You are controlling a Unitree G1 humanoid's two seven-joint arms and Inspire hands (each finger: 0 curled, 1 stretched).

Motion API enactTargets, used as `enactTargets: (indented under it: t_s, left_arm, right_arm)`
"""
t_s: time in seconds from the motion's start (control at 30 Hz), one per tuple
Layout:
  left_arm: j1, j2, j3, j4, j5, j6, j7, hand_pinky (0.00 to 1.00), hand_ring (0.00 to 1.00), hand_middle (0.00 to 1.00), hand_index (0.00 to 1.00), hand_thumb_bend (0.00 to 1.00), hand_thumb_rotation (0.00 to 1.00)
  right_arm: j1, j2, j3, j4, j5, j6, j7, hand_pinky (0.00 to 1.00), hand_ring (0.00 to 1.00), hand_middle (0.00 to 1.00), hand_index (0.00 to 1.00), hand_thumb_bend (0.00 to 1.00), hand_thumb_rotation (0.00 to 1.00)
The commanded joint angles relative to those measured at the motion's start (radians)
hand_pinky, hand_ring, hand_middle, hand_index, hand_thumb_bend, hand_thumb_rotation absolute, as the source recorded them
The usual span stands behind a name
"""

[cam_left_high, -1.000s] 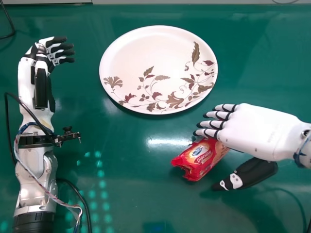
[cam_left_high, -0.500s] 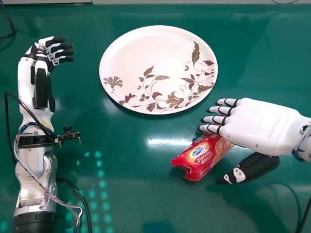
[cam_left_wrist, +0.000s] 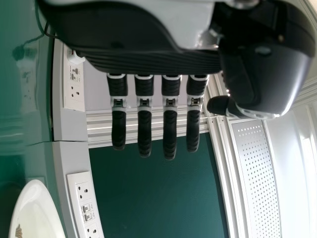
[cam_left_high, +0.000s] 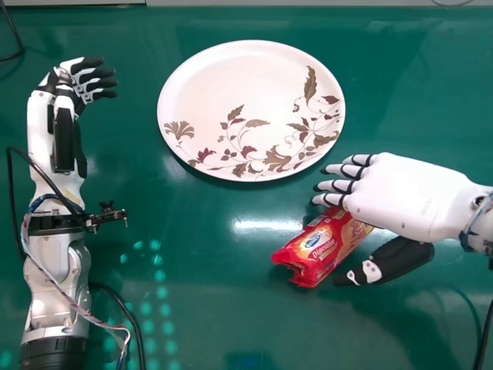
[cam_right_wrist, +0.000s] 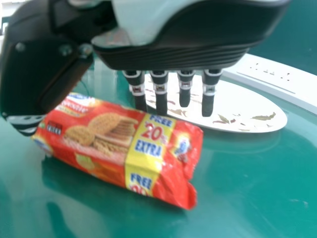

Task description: Pick up biscuit and place it in the plate

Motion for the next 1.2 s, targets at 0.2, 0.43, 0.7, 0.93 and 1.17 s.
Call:
enactTargets:
  t_s: [0.2,0.43,0.7,0.93,1.17]
  left_arm:
    - [0.026,0.006,0.011,-0.004,-0.015,0.003,-0.005,0.54,0.60,0.63,0.67,0.09,0.01]
    - [0.035,0.009,0.015,-0.031,-0.023,0.033,-0.007,0.56,0.61,0.64,0.68,0.09,0.00]
    - [0.030,0.026,0.024,-0.029,-0.019,0.030,-0.011,0.57,0.62,0.64,0.69,0.09,0.00]
    - [0.016,0.036,0.034,-0.029,-0.034,0.030,-0.025,0.57,0.62,0.64,0.68,0.05,0.00]
    - [-0.004,0.043,0.041,-0.026,-0.033,0.041,-0.020,0.57,0.62,0.64,0.68,0.04,0.00]
  right_arm:
    - [0.047,0.053,0.028,0.008,-0.009,0.020,-0.040,0.87,0.93,0.93,0.92,1.00,0.38]
    - [0.055,0.085,0.042,0.030,-0.038,-0.002,-0.089,0.78,0.85,0.86,0.84,1.00,0.30]
    - [0.048,0.084,0.052,0.037,-0.032,0.007,-0.098,0.73,0.82,0.81,0.79,1.00,0.22]
    - [0.035,0.098,0.076,0.062,-0.009,0.030,-0.100,0.62,0.71,0.72,0.70,0.85,0.05]
    - [-0.032,0.124,0.160,0.205,-0.027,-0.038,-0.160,0.54,0.62,0.64,0.63,0.91,0.00]
